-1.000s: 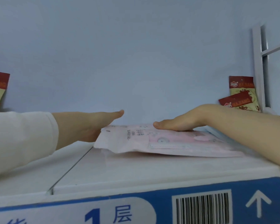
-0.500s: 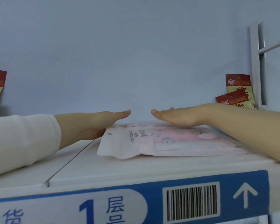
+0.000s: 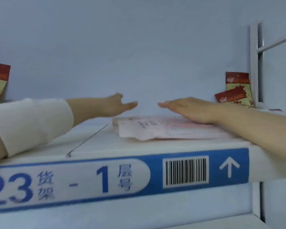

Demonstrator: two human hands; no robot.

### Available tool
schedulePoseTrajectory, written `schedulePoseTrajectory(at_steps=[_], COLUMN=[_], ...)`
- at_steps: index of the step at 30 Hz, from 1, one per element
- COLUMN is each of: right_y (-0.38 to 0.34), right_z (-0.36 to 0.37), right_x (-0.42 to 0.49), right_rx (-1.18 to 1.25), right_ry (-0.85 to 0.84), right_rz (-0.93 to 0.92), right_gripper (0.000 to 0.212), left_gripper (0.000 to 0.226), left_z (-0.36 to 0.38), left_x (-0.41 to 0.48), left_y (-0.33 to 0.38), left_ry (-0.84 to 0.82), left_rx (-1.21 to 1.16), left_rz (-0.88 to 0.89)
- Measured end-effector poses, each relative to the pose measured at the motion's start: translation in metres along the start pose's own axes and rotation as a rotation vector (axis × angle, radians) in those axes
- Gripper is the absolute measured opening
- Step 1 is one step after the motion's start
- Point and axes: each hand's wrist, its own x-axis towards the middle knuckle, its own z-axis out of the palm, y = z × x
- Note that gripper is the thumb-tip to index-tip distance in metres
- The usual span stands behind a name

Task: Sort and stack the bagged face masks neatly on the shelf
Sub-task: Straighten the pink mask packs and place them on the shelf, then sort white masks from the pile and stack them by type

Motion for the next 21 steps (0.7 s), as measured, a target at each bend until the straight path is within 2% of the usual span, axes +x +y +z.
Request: schedulePoseTrajectory(at_steps=[3, 7, 13, 21], right_y=[-0.003, -0.026, -0.084, -0.143], right_z=[-0.011, -0.022, -0.027, -0.012], right_x=[0.001, -0.011, -0.039, -0.117], right_rx=[-0.190, -0.221, -0.106, -0.132], right_ry=[0.202, 0.334, 0.454, 0.485], right_rz=[0.113, 0.167, 0.140, 0.065], right_gripper=[0.053, 0.055, 0.055, 0.051], left_gripper=[0.063, 0.053, 0.052, 0.052], left_z=[-0.027, -0.040, -0.043, -0.049], left_x=[-0.021, -0.060, -0.114, -0.210], left_y=[0.012, 0.015, 0.002, -0.005], left_ry=[0.141, 0.276, 0.335, 0.471], left_rx=[0.131, 0.282, 0.316, 0.373], left_rz=[0.135, 0.232, 0.255, 0.256])
